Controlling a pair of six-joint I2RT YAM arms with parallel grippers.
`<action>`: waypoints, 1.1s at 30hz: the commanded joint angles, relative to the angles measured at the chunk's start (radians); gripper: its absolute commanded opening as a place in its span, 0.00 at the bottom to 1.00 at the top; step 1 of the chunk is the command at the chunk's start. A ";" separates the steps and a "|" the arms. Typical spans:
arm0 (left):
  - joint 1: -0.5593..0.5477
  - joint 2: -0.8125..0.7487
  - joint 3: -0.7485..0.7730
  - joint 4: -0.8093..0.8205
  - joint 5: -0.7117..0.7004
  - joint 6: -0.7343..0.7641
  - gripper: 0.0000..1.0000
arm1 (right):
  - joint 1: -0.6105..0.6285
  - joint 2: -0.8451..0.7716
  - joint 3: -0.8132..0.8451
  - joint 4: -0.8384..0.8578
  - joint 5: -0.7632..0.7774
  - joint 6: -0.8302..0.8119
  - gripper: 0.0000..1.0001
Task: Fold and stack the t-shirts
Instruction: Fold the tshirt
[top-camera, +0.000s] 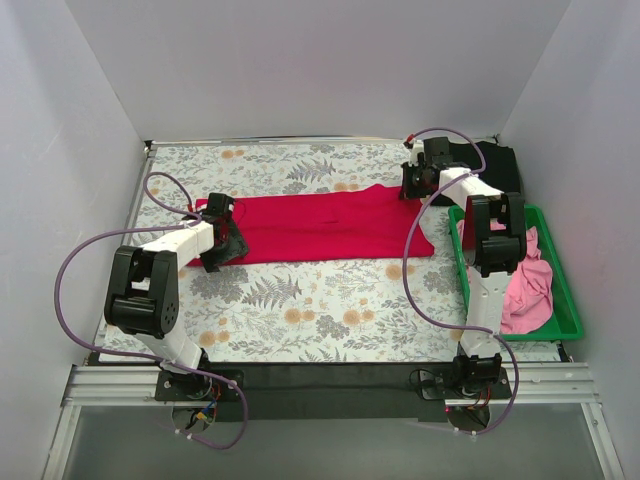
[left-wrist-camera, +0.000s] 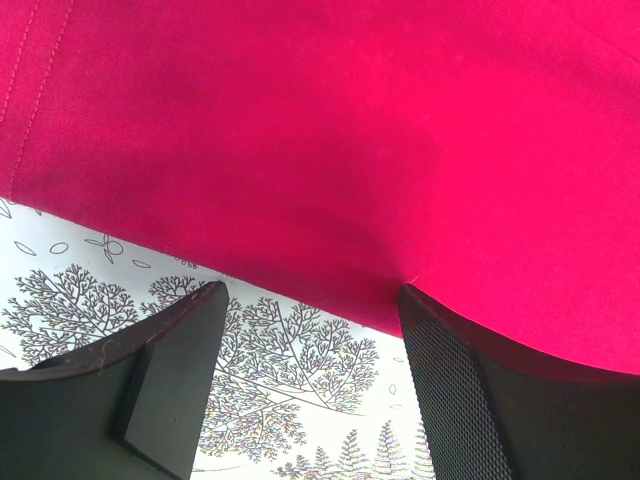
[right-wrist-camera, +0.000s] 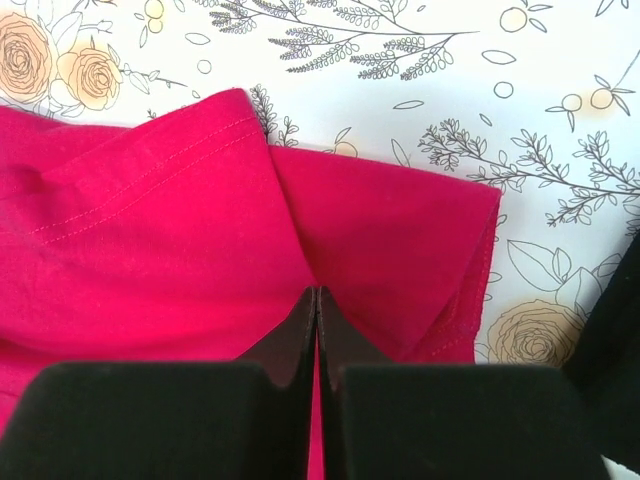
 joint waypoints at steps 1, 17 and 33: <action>0.005 0.025 -0.057 -0.076 0.018 0.002 0.64 | -0.008 -0.027 0.028 0.033 0.001 0.017 0.05; 0.005 -0.034 0.029 -0.091 0.047 -0.016 0.69 | 0.204 -0.142 -0.007 0.056 -0.039 0.057 0.32; 0.005 -0.037 -0.005 -0.065 0.061 -0.018 0.69 | 0.412 0.053 0.129 0.068 0.259 0.101 0.32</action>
